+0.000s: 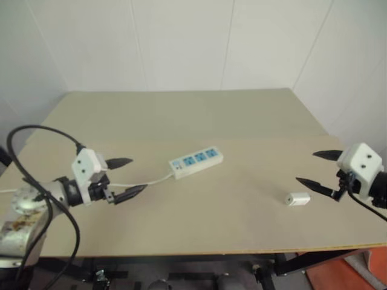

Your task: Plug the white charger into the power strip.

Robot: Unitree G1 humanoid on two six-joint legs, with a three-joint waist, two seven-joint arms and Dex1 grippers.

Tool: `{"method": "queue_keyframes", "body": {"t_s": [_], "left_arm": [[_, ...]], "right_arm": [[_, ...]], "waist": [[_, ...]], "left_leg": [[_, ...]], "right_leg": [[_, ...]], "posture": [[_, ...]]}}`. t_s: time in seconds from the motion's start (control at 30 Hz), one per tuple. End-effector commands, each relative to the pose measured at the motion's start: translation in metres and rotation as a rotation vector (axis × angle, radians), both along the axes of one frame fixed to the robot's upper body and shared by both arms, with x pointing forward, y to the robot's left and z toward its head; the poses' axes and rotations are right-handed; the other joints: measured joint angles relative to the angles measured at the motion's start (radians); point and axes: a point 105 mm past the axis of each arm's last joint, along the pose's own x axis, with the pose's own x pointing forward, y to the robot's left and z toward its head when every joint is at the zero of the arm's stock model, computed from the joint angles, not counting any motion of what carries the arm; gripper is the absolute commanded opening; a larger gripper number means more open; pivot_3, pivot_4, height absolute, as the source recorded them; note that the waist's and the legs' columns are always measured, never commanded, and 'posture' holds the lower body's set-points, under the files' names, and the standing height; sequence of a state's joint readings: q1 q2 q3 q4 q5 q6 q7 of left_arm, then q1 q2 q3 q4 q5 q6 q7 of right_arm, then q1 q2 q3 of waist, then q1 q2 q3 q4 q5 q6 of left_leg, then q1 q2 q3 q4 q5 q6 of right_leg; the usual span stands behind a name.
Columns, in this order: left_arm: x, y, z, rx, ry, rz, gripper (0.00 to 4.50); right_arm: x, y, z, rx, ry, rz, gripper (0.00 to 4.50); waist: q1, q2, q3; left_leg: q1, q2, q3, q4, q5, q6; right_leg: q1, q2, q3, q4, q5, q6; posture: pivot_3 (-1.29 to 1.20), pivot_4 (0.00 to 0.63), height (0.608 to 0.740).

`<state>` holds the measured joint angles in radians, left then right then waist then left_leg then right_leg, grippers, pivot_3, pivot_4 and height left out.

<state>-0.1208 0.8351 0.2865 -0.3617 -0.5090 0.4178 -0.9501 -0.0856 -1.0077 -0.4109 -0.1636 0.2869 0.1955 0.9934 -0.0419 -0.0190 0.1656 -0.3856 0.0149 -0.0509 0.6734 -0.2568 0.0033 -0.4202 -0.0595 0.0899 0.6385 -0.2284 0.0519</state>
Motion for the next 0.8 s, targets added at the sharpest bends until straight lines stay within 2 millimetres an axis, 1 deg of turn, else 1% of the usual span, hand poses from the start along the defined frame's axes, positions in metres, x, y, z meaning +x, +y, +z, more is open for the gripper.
{"method": "queue_keyframes", "body": {"t_s": [0.03, 0.2, 0.3, 0.4, 0.5, 0.6, 0.8], "left_arm": [[0.004, -0.002, 0.009, 0.006, -0.055, -0.004, 4.50], [0.005, -0.004, 0.011, 0.001, -0.061, -0.011, 4.50], [0.012, -0.005, 0.009, -0.003, -0.065, -0.006, 4.50], [0.028, -0.008, 0.008, -0.019, -0.079, 0.005, 4.50], [0.046, -0.016, 0.007, -0.028, -0.097, -0.005, 4.50], [0.061, -0.025, 0.006, -0.082, -0.080, -0.046, 4.50], [0.089, -0.040, -0.015, -0.061, 0.015, -0.139, 4.50]], "right_arm": [[-0.002, 0.000, 0.015, -0.034, -0.062, 0.006, 4.47], [-0.004, -0.001, 0.014, -0.037, -0.060, -0.001, 4.47], [-0.003, 0.002, 0.014, -0.031, -0.063, 0.015, 4.47], [0.000, 0.008, 0.014, -0.029, -0.067, 0.034, 4.47], [0.005, 0.016, 0.016, -0.019, -0.084, 0.064, 4.47], [0.009, 0.028, 0.023, 0.018, -0.125, 0.092, 4.47], [0.015, 0.050, 0.038, 0.104, -0.174, 0.170, 4.47]], "waist": [[0.000, 0.000, 0.000], [0.000, 0.000, 0.000], [0.000, 0.000, 0.000], [0.002, 0.000, 0.000], [0.002, 0.000, 0.000], [0.002, 0.000, 0.000], [0.000, 0.000, 0.000]], "left_leg": [[0.000, 0.000, 0.000, 0.000, 0.000, 0.000], [0.000, 0.000, 0.000, 0.000, 0.000, 0.000], [0.000, 0.000, 0.000, 0.000, 0.000, 0.000], [0.001, 0.000, 0.000, 0.000, 0.000, 0.000], [0.001, -0.001, 0.000, 0.000, 0.000, 0.000], [0.000, -0.001, 0.000, 0.000, 0.000, 0.000], [0.000, -0.001, 0.000, 0.001, 0.000, 0.000]], "right_leg": [[0.000, 0.000, 0.000, 0.000, 0.000, 0.000], [0.000, 0.000, 0.000, 0.000, 0.000, 0.000], [0.000, 0.000, 0.000, 0.000, 0.000, 0.000], [0.001, 0.000, 0.000, 0.001, 0.000, 0.000], [0.001, 0.000, 0.000, 0.001, 0.000, 0.000], [0.001, 0.000, 0.000, 0.000, 0.000, 0.000], [0.000, 0.000, 0.000, 0.001, 0.000, 0.000]], "posture": [[0.00, 0.150, 0.740], [0.00, 0.150, 0.740], [0.00, 0.150, 0.740], [0.00, 0.150, 0.740], [0.00, 0.150, 0.740], [0.00, 0.150, 0.740], [0.00, 0.150, 0.740]]}}
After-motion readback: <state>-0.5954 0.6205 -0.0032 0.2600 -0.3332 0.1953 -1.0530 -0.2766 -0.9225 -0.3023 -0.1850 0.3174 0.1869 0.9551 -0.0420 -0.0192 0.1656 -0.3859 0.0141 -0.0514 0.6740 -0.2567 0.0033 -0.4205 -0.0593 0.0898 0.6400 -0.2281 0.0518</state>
